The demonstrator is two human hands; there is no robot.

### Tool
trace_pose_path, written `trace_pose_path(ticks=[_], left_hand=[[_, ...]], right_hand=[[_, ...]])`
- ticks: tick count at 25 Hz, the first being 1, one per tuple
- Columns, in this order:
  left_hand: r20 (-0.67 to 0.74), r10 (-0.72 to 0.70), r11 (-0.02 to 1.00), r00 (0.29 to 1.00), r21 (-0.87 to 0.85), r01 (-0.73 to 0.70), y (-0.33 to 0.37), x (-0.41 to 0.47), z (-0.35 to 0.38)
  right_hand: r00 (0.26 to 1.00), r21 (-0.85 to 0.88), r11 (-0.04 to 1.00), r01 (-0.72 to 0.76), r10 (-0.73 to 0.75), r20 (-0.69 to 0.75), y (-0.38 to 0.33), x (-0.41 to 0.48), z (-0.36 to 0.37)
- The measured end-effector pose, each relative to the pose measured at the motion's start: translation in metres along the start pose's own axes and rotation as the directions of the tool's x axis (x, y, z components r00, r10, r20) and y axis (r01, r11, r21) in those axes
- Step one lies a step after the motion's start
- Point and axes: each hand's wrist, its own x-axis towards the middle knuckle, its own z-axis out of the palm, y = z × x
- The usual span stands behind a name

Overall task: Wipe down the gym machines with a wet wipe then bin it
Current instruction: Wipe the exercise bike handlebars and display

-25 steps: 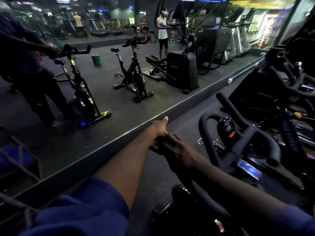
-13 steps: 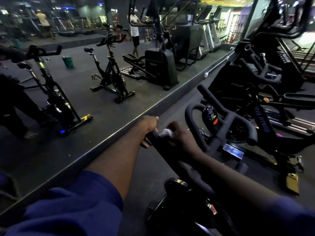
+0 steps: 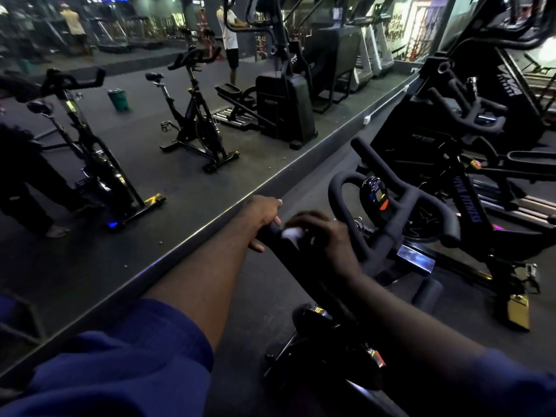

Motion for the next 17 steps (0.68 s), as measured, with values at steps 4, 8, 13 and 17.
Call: trace_pose_path(ticks=[4, 8, 13, 17], left_hand=[[0.011, 0.051, 0.997, 0.999, -0.052, -0.050, -0.003, 0.014, 0.003], [-0.205, 0.209, 0.949, 0.956, 0.279, -0.148, 0.007, 0.003, 0.003], [0.053, 0.601, 0.253, 0.797, 0.934, -0.253, 0.012, -0.056, 0.037], [0.249, 0.578, 0.065, 0.777, 0.935, -0.348, -0.003, -0.067, 0.081]], right_hand=[[0.911, -0.111, 0.952, 0.286, -0.234, 0.341, 0.031, -0.074, -0.023], [0.770, -0.197, 0.832, 0.519, -0.355, 0.531, 0.043, -0.076, -0.086], [0.983, -0.328, 0.944, 0.040, 0.022, 0.181, 0.042, -0.105, -0.073], [0.958, -0.290, 0.933, 0.213, -0.142, 0.247, 0.032, -0.113, -0.088]])
